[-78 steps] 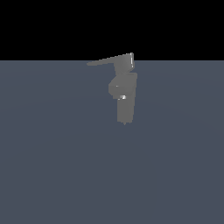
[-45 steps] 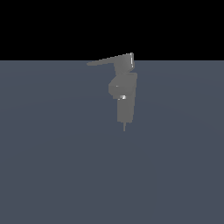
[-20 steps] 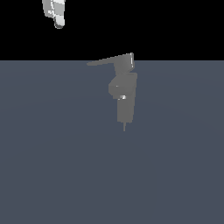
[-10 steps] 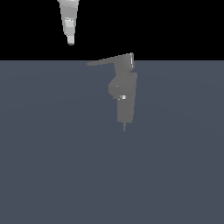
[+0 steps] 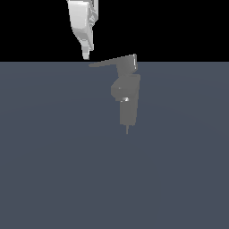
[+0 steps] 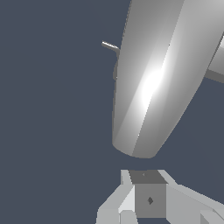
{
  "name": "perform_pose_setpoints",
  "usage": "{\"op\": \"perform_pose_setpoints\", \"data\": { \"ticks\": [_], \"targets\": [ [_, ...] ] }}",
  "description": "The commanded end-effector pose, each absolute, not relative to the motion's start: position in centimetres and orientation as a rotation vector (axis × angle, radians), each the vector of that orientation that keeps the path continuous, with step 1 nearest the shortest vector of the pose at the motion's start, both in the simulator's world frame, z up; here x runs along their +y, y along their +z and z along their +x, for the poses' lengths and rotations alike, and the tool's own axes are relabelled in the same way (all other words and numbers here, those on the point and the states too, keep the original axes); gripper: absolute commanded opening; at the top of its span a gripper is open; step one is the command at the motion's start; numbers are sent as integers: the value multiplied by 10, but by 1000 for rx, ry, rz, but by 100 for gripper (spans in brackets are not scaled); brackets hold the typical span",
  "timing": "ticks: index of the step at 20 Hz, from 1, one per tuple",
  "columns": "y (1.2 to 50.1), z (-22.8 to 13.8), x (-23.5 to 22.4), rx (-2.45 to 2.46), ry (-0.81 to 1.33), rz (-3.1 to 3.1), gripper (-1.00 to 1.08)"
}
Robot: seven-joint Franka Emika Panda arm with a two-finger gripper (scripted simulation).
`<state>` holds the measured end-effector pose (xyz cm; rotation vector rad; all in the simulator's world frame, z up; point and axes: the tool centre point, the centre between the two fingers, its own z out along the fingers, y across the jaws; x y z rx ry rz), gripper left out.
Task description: Turn on the faucet by rotating a designated handle.
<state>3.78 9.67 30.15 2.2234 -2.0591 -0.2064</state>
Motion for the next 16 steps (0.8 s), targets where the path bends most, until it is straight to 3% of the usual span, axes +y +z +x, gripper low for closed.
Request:
{"op": "perform_pose_setpoints", "data": {
  "ticks": [1,16],
  "targets": [
    [292,51,88,-2130,-210,2147,-100],
    [263,90,54,-2344,-229,1883,-100]
  ]
}}
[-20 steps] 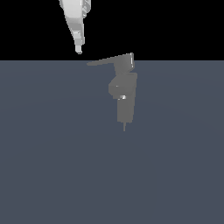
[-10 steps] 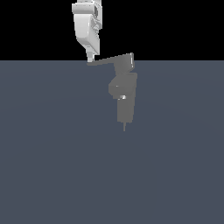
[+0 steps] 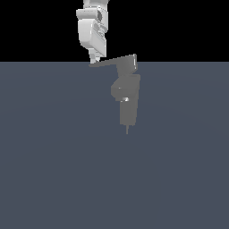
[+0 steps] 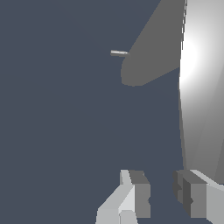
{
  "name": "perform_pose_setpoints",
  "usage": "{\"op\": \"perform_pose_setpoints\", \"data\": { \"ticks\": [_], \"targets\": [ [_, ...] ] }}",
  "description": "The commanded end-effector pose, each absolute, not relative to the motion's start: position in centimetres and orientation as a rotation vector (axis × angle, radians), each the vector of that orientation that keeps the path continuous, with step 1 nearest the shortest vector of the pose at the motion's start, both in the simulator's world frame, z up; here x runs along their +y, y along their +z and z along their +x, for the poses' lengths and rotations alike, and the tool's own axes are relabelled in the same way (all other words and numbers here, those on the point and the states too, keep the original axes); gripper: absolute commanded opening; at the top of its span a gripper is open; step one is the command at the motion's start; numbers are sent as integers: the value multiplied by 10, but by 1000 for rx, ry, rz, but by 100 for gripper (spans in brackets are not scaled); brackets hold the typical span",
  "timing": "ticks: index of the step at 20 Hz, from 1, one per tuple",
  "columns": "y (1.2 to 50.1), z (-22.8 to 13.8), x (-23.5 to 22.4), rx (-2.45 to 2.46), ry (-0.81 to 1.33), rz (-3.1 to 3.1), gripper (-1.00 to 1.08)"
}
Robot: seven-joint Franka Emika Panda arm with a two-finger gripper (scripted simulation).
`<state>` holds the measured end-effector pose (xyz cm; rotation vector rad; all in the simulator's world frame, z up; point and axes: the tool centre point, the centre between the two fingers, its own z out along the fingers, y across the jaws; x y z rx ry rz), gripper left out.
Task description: Turn on the faucet by rotating a designated handle.
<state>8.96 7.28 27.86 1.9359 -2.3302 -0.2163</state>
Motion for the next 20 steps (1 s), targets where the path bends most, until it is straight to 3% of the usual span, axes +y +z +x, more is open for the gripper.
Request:
{"op": "perform_pose_setpoints", "data": {
  "ticks": [1,20],
  "targets": [
    [263,90,53,-2345,-229,1882,-100],
    [280,56,75,-2341,-222,1911,-100]
  ]
}}
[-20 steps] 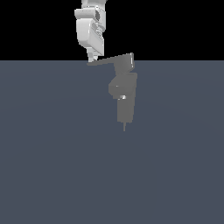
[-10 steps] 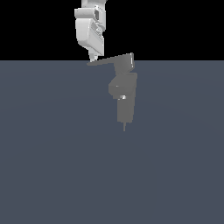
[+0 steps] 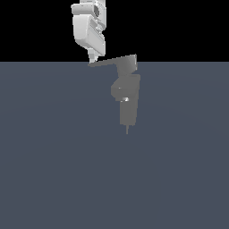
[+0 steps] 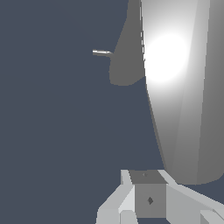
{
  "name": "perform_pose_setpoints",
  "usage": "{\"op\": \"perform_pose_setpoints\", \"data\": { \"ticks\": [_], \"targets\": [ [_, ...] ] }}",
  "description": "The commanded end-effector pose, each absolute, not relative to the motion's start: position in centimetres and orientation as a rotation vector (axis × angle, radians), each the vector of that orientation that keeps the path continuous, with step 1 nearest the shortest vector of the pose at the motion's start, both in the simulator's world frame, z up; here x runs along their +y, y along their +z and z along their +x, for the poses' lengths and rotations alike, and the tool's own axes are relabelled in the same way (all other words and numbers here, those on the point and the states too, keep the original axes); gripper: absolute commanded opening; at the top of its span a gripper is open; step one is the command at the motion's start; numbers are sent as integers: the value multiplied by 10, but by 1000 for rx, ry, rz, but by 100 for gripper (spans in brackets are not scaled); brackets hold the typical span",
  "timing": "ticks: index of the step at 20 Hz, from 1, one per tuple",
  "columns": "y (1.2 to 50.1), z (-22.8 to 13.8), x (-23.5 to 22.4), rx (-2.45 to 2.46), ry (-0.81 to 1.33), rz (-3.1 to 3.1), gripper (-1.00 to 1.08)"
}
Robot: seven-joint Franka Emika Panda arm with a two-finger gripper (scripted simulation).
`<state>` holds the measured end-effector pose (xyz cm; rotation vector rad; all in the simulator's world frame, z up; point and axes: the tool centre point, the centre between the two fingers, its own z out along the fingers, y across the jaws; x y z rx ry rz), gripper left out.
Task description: Turn on the faucet by rotating a designated handle.
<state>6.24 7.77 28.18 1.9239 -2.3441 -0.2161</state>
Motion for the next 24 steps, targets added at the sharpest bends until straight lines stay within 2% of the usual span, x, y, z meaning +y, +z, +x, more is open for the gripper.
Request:
{"op": "perform_pose_setpoints", "data": {
  "ticks": [1,22,24],
  "targets": [
    [280,53,75,-2342,-222,1910,-100],
    [283,-8,79,-2346,-229,1883,-100],
    [294,1,80,-2364,-205,1901,-100]
  ]
}}
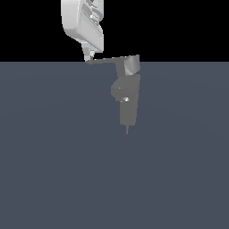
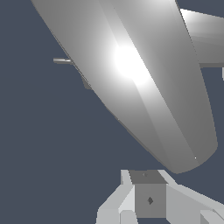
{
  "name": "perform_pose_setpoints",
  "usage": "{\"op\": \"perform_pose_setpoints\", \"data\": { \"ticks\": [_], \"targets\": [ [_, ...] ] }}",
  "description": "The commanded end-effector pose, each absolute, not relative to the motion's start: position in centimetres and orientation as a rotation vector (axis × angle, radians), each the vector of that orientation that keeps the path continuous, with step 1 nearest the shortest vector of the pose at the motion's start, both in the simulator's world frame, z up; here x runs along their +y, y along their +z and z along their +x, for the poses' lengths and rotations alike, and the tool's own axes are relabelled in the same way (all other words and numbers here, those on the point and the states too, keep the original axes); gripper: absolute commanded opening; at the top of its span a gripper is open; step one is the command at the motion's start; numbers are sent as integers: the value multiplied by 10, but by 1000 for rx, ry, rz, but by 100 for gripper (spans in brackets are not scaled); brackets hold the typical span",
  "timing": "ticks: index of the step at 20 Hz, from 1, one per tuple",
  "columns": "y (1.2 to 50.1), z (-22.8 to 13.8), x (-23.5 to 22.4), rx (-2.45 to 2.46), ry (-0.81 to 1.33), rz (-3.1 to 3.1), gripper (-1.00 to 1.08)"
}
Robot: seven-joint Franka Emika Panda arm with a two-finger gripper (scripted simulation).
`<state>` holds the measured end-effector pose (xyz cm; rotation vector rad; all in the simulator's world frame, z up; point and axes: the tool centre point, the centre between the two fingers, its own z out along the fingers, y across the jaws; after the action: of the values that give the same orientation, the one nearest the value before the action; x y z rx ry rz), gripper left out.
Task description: Turn on the faucet by rotating a designated handle.
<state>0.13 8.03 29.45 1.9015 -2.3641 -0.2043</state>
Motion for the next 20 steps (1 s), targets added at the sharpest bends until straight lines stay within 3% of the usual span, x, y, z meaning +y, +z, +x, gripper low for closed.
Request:
{"op": "perform_pose_setpoints", "data": {
  "ticks": [1,20],
  "targets": [
    [294,-1,79,-2363,-205,1900,-100],
    [296,-57,48,-2354,-219,1890,-100]
  ]
}}
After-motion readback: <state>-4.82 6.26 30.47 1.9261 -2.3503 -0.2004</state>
